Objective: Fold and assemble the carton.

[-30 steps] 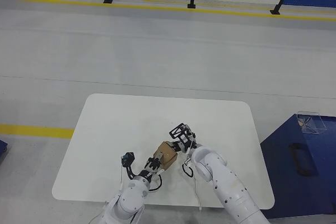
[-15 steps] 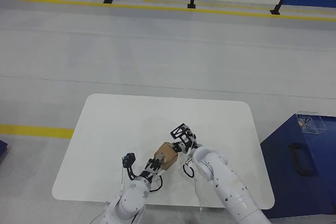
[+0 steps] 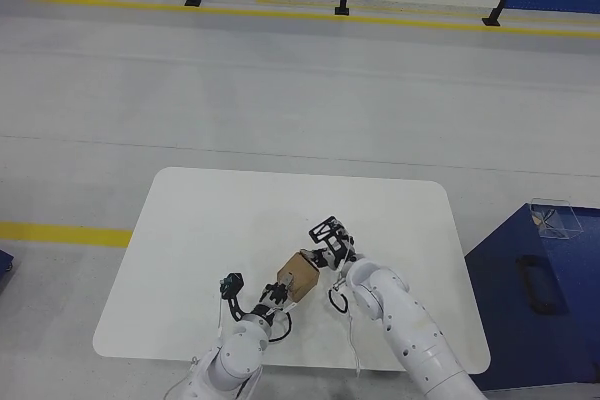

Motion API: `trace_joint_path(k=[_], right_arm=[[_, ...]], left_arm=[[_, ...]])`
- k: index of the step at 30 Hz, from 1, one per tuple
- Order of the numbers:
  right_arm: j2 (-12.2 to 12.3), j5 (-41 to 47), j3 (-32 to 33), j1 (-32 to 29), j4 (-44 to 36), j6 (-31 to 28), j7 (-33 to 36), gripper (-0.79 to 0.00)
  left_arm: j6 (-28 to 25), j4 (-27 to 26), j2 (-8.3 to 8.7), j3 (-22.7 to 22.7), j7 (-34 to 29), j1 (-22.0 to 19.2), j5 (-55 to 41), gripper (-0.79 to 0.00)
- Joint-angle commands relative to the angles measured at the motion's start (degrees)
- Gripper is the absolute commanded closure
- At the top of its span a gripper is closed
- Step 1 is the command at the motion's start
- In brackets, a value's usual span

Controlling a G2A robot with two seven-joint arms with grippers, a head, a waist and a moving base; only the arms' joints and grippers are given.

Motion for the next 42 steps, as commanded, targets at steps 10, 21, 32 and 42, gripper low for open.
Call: trace_joint_path(k=[10, 21, 32, 42], right_arm=[[0.4, 1.3, 1.7, -0.9, -1.8, -1.5, -1.7, -0.785], [0.6, -0.7, 0.2, -1.6, -1.5, -4.6, 2.1, -0.785], [1.0, 0.8, 2.5, -1.4, -3.4, -5.2, 0.9, -0.785], [-0.7, -0.8, -1.8, 5.1, 4.9, -0.6, 7.7, -0.785]], left_arm=[[0.7, -0.1, 0.01, -0.1, 0.0, 0.0, 0.4, -0.388], [-0.8, -0.6, 0.09, -0.8, 0.3, 0.6, -0.1, -0.480], [-18.8, -7.7, 1.71, -3.2, 9.3, 6.4, 14.0, -0.785], [-22.6, -7.2, 2.57, -3.4, 17.9, 7.1, 31.1, -0.785]])
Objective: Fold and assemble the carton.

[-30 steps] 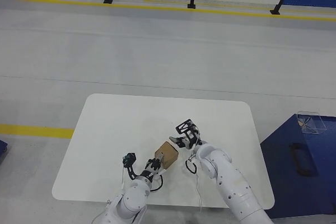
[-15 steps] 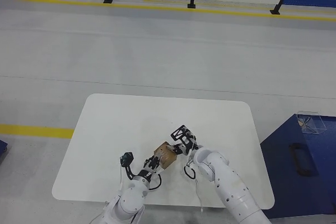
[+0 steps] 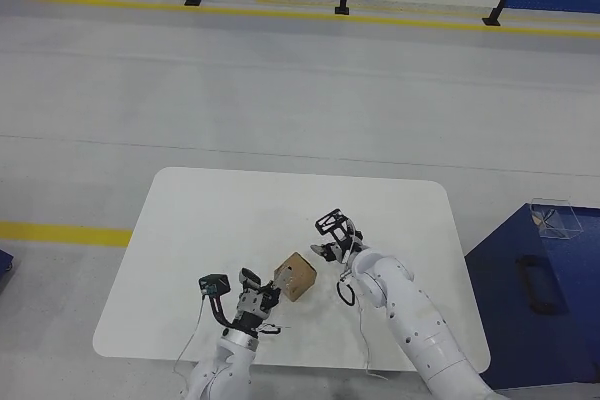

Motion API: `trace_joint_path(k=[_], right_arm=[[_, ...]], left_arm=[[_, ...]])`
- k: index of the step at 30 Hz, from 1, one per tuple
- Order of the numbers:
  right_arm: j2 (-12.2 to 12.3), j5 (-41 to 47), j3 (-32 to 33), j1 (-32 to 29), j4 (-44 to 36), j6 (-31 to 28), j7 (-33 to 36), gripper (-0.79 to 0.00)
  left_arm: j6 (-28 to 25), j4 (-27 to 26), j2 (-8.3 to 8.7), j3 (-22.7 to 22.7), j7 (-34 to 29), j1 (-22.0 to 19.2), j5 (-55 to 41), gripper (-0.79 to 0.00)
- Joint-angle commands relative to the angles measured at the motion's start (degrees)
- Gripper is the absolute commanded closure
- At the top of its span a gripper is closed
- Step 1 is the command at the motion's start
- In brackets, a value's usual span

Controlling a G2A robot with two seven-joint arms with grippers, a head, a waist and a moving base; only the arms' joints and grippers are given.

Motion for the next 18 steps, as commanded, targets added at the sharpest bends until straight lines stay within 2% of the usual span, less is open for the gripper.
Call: trace_joint_path(k=[1, 3, 6, 10, 14, 18], right_arm=[[-0.5, 0.1, -1.9, 1.1, 1.8, -1.9, -0.2, -0.785], [-1.0, 0.0, -3.4, 2.1, 3.2, -2.9, -1.0, -0.785], [-1.6, 0.1, -5.3, 3.2, 5.0, -4.8, -1.9, -0.785], [-2.2, 0.8, -6.7, 4.0, 6.2, -7.3, -4.1, -0.785], [-2.6, 1.4, -6.6, 4.6, 7.0, -5.6, -5.8, -0.785], [-2.5, 3.7, -4.8, 4.6, 7.2, -3.3, -7.9, -0.785]], left_arm=[[2.4, 0.9, 0.39, -0.8, 3.3, -1.0, 9.5, -0.785], [0.6, 2.3, 0.64, -0.4, 6.3, -1.8, 15.1, -0.785], [-4.8, 3.8, 1.68, -2.0, 6.1, -2.6, 22.5, -0.785], [-9.3, 4.8, 3.52, -4.0, 6.5, -2.2, 38.9, -0.785], [-14.6, 5.2, 4.72, -6.0, 3.9, -1.7, 43.4, -0.785], [-14.4, 7.1, 5.06, -5.5, 2.1, -2.4, 46.6, -0.785]])
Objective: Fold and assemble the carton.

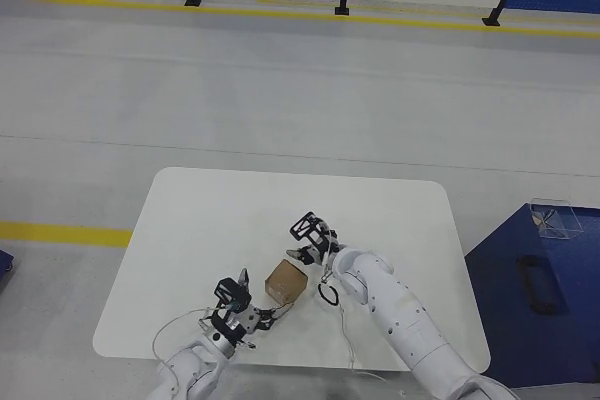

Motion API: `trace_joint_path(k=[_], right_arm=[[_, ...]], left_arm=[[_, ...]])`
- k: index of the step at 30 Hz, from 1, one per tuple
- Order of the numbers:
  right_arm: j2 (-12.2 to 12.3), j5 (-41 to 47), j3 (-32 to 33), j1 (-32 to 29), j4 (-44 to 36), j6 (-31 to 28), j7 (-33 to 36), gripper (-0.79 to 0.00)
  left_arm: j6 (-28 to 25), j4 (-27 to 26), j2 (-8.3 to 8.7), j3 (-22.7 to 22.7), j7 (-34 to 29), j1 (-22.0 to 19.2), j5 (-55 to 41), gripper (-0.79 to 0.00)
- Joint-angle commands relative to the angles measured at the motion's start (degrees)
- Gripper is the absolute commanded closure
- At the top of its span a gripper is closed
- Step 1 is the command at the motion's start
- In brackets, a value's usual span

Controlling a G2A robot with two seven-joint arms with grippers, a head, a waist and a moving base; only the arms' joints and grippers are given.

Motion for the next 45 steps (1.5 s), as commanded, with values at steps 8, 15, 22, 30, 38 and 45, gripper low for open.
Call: trace_joint_path(k=[8, 15, 22, 30, 38, 45], right_arm=[[0.1, 0.8, 1.0, -0.1, -0.2, 1.2, -0.3, -0.785], [0.1, 0.8, 1.0, -0.1, -0.2, 1.2, -0.3, -0.785], [0.1, 0.8, 1.0, -0.1, -0.2, 1.2, -0.3, -0.785], [0.3, 0.8, 1.6, -0.7, -0.7, 2.1, -0.9, -0.785], [1.9, 1.6, 8.5, -2.0, -4.7, 7.1, -2.3, -0.785], [3.1, 7.7, 14.8, -3.4, -8.9, 5.9, 0.7, -0.785]], left_arm=[[3.7, 10.6, -1.01, 5.8, 1.8, -5.3, 1.9, -0.785], [8.3, 18.1, -1.91, 8.9, 4.8, -10.0, 3.2, -0.785], [8.9, 21.6, -2.33, 10.2, 6.4, -12.0, 2.3, -0.474], [8.7, 22.8, -2.45, 10.6, 8.0, -12.7, 0.7, 0.000], [6.0, 18.2, -2.61, 10.6, 5.4, -10.1, -6.0, 0.000], [8.0, 3.5, -3.66, 7.9, -21.4, -3.7, -40.9, 0.000]])
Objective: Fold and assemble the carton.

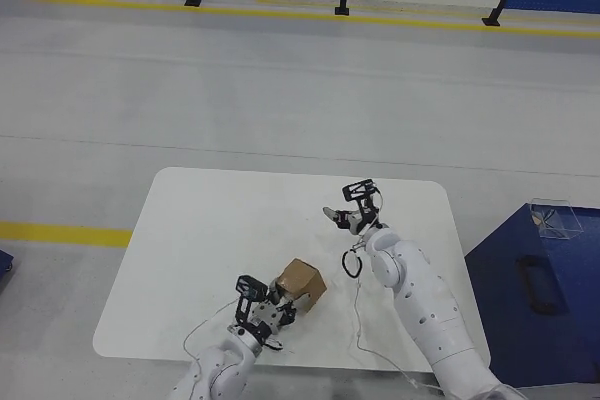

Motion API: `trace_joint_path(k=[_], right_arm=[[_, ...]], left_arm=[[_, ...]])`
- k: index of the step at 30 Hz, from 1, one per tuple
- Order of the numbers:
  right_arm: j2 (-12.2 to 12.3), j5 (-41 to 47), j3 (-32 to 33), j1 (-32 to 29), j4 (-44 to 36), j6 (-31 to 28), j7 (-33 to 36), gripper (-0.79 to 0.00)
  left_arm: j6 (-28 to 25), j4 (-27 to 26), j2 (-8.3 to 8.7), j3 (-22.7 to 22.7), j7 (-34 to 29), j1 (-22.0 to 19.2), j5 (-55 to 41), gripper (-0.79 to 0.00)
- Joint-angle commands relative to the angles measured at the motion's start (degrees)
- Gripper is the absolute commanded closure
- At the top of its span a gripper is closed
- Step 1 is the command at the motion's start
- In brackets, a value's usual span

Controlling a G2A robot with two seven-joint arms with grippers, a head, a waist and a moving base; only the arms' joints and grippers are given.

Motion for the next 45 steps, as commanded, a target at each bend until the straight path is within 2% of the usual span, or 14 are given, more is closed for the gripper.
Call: trace_joint_path(k=[1, 5, 7, 8, 9, 10, 18, 23, 24, 25, 26, 31, 38, 45], right_arm=[[0.2, 0.3, 0.6, -0.4, -0.7, -0.6, 0.7, -0.785], [0.1, 0.6, -0.3, -1.1, -1.5, -1.3, 1.4, -0.785], [0.1, 0.6, -0.3, -1.1, -1.5, -1.3, 1.4, -0.785], [0.1, 0.6, -0.3, -1.1, -1.5, -1.3, 1.4, -0.785], [0.1, 0.6, -0.3, -1.1, -1.5, -1.3, 1.4, -0.785], [0.1, 0.6, -0.3, -1.1, -1.5, -1.3, 1.4, -0.785], [0.1, 0.6, -0.3, -1.1, -1.5, -1.3, 1.4, -0.785], [0.1, 0.6, -0.3, -1.1, -1.5, -1.3, 1.4, -0.785], [0.1, 0.6, -0.3, -1.1, -1.5, -1.3, 1.4, -0.785], [0.1, 0.6, -0.3, -1.1, -1.5, -1.3, 1.4, -0.785], [0.1, 0.6, -0.3, -1.1, -1.5, -1.3, 1.4, -0.785], [0.1, 0.6, -0.3, -1.1, -1.5, -1.3, 1.4, -0.785], [0.1, 0.6, -0.3, -1.1, -1.5, -1.3, 1.4, -0.785], [0.1, 0.6, -0.3, -1.1, -1.5, -1.3, 1.4, -0.785]], left_arm=[[4.6, -5.2, -0.23, -0.9, -12.4, 1.2, -14.7, 0.000], [12.0, -9.8, -0.15, -2.2, -27.8, 1.9, -28.2, 0.000], [13.8, -9.8, 0.04, -2.9, -32.1, 1.5, -31.1, 0.000], [14.5, -9.7, 0.18, -3.0, -32.4, 1.3, -29.7, -0.046], [15.8, -9.2, 0.30, -3.0, -32.4, 1.1, -28.0, -0.659], [16.8, -9.1, 0.37, -2.8, -32.0, 0.8, -26.4, -0.785], [20.8, -13.3, 0.77, -3.9, -23.6, 3.5, -22.0, -0.785], [17.5, -21.3, 1.29, -4.3, -4.1, 8.0, -8.7, -0.785], [15.6, -21.7, 1.32, -3.2, 1.3, 8.3, -4.2, -0.606], [14.4, -21.0, 1.28, -2.1, 5.3, 8.6, -1.1, -0.129], [13.5, -20.0, 1.20, -0.5, 8.3, 8.1, 2.4, 0.000], [19.3, -10.5, 0.10, 6.3, 14.5, 2.0, 17.6, 0.000], [26.1, -2.9, -1.65, 10.5, 12.8, -3.5, 20.4, 0.000], [26.2, -0.5, -2.22, 11.0, 9.4, -5.0, 19.8, 0.000]])
